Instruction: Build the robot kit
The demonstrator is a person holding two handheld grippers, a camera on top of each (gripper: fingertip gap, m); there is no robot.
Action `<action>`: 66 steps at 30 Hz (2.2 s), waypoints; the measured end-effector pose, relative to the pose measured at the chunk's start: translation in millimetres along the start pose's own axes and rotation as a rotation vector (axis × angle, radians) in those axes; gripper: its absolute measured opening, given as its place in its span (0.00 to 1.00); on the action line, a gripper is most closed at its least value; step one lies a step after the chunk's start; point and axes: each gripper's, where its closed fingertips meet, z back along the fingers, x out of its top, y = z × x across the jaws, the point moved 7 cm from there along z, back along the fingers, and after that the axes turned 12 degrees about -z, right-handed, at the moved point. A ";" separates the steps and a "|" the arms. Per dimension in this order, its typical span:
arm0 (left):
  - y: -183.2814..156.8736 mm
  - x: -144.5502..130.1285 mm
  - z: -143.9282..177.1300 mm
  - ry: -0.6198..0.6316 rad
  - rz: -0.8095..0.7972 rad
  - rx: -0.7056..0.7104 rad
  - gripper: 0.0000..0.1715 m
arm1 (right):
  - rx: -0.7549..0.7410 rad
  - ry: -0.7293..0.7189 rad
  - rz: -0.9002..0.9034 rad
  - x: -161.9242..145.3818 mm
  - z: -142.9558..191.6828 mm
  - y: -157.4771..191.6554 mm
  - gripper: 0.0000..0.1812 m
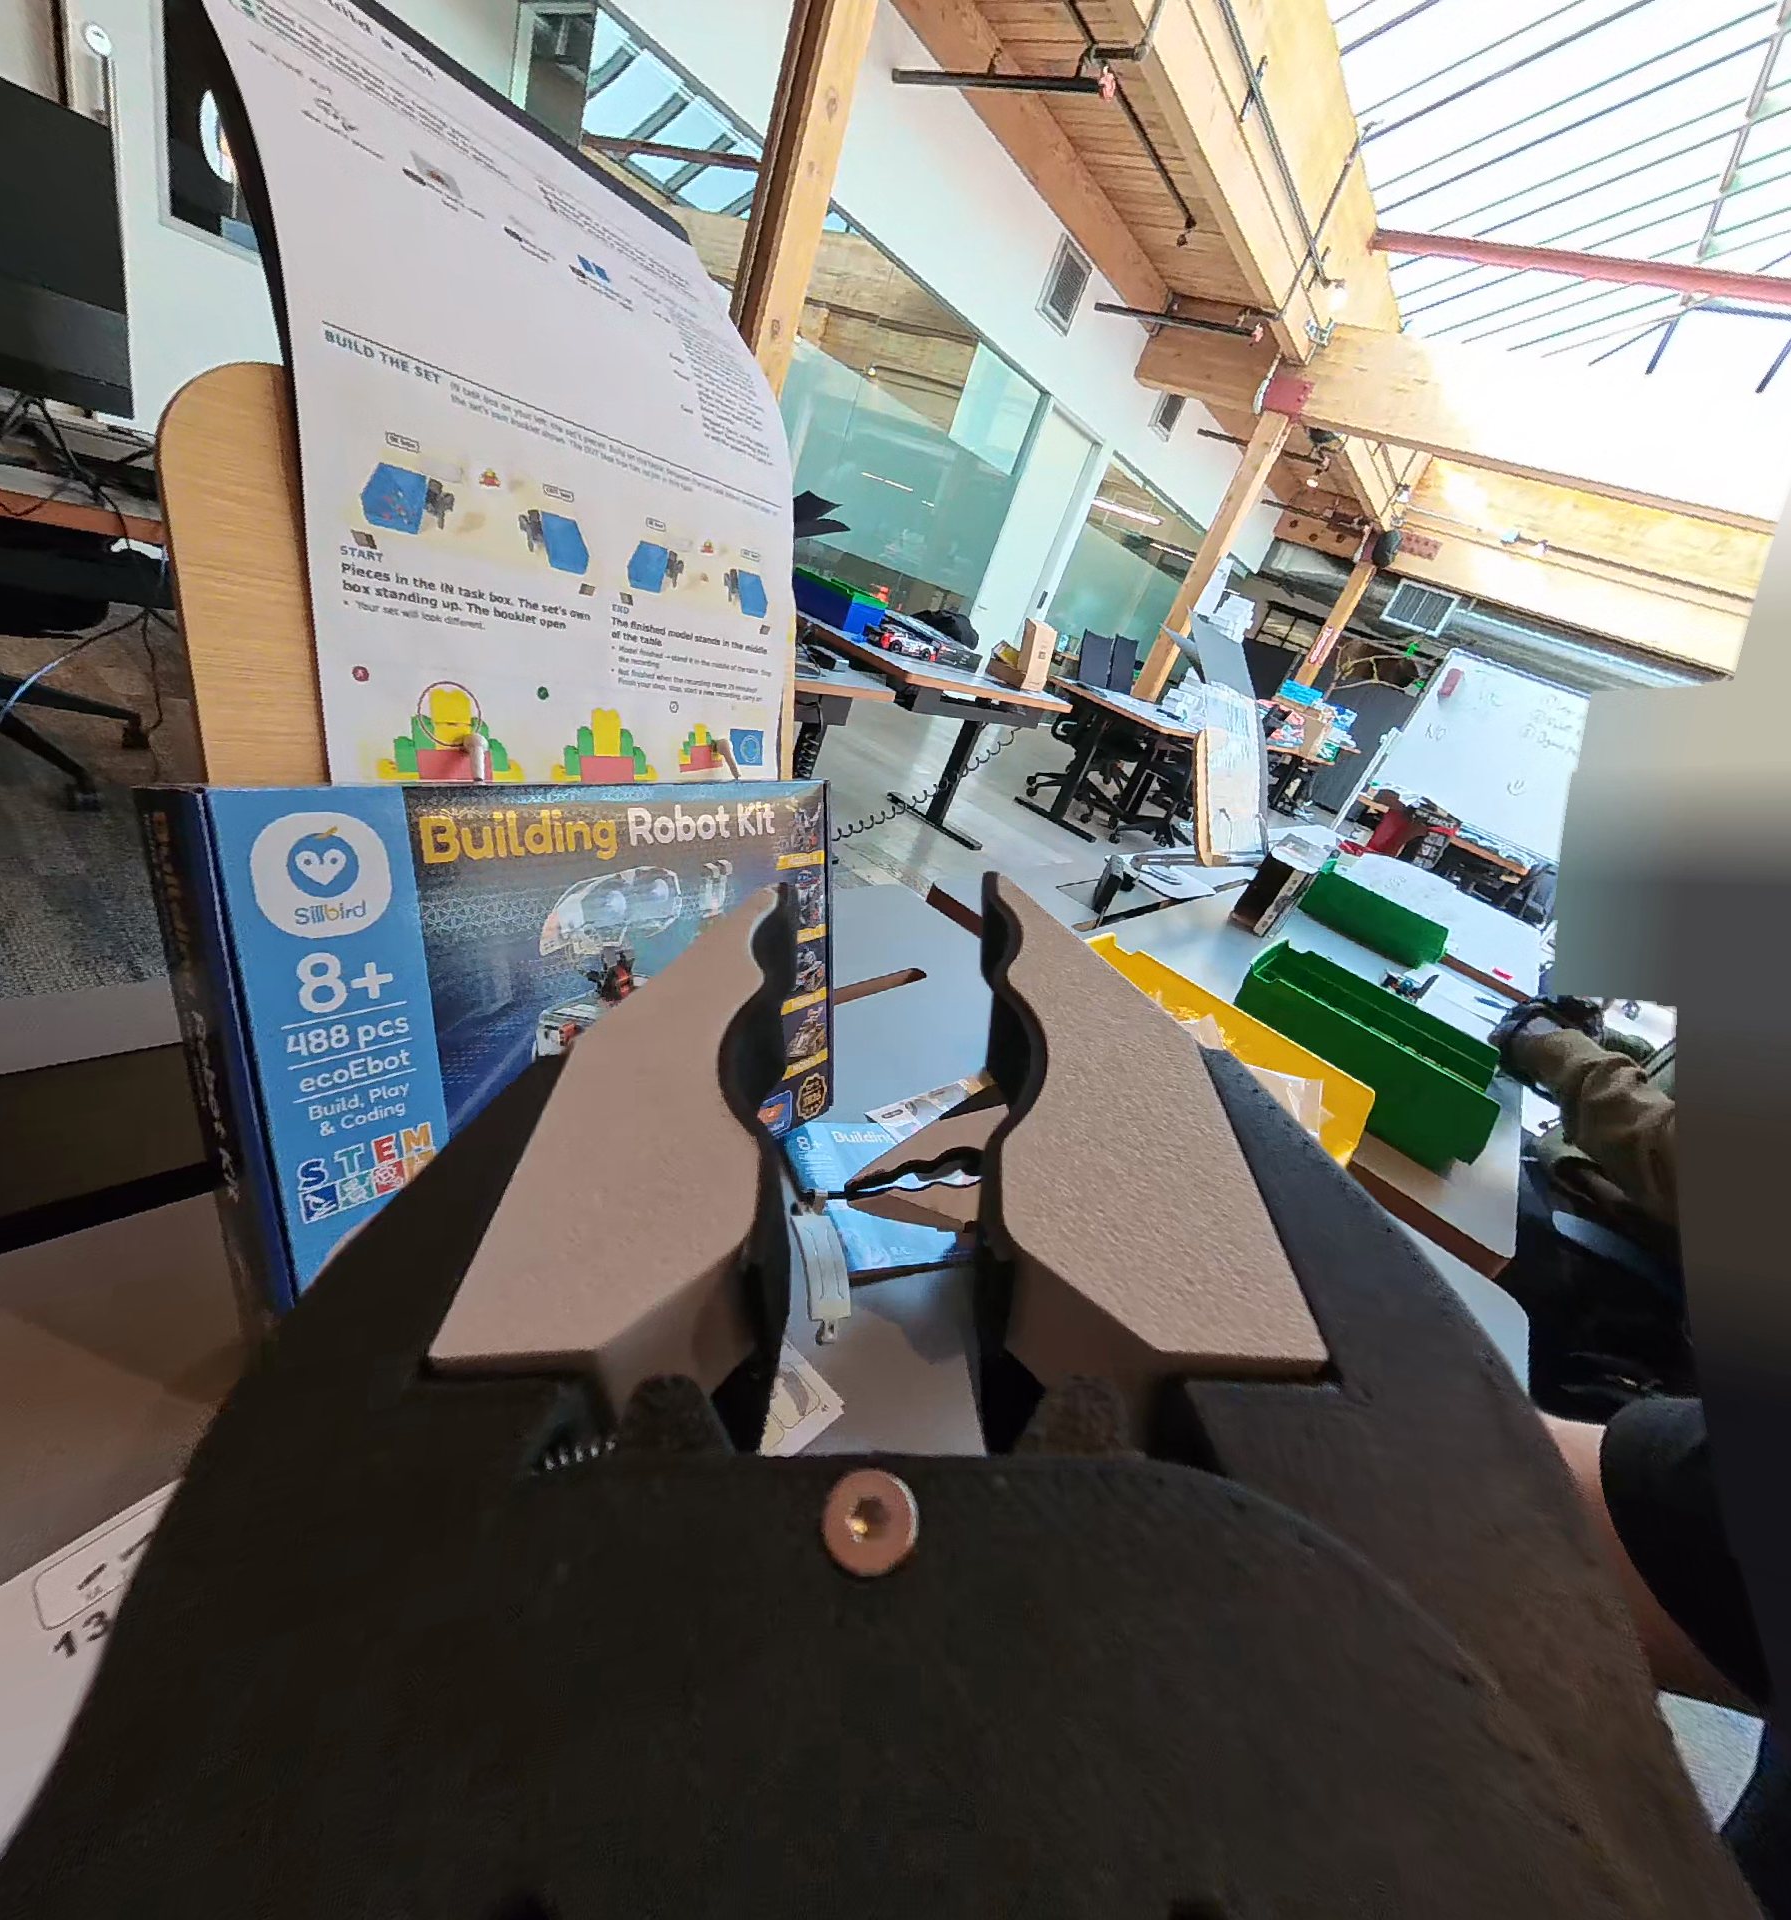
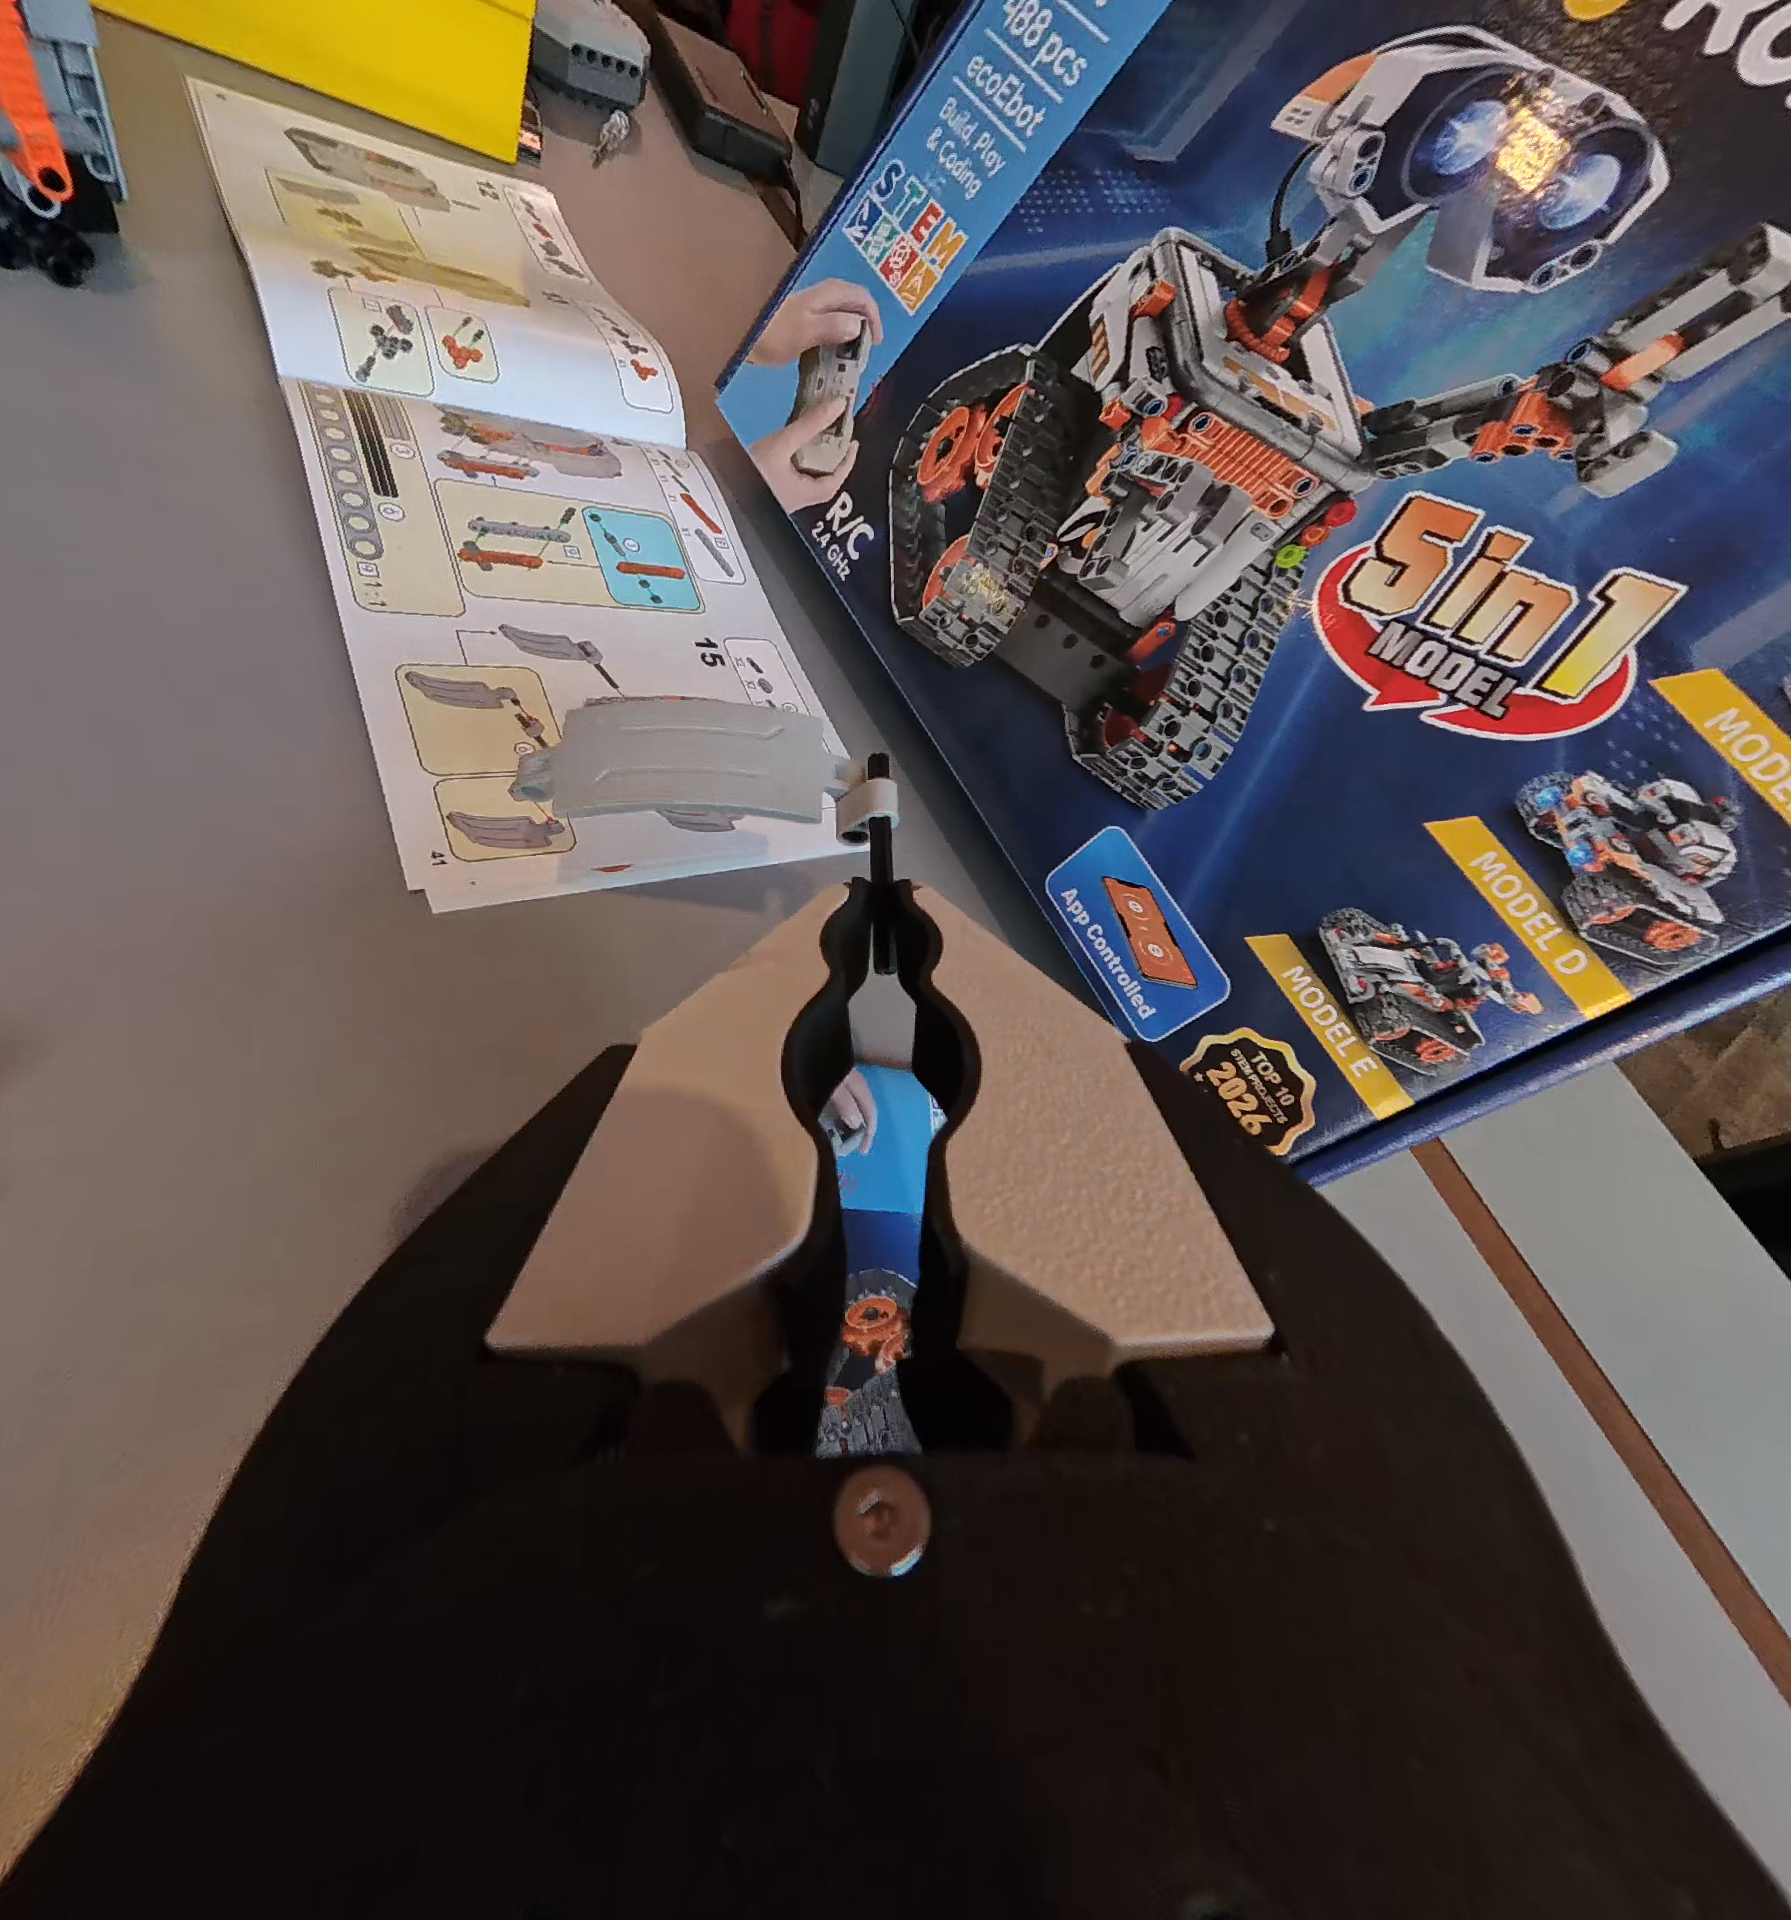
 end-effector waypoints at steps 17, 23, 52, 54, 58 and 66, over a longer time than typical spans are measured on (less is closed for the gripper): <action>-21.7 8.0 -0.1 -0.027 0.013 -0.081 0.20 | -0.049 -0.193 -0.092 22.4 12.9 -5.7 0.01; -24.6 8.2 -1.9 -0.021 0.003 -0.086 0.20 | -0.081 -0.157 -0.011 22.4 11.1 -2.0 0.01; -19.6 19.3 15.2 -0.057 -0.009 -0.039 0.21 | -0.119 -0.129 0.128 17.7 5.9 7.0 0.02; -20.3 19.1 14.4 -0.056 -0.009 -0.042 0.21 | -0.118 -0.133 0.127 18.2 6.0 7.4 0.01; -19.7 17.5 12.5 -0.047 -0.004 -0.044 0.21 | -0.118 -0.133 0.135 19.0 6.1 8.0 0.01; -22.3 13.9 7.2 -0.025 -0.003 -0.053 0.21 | -0.103 -0.133 0.160 22.9 7.4 11.1 0.01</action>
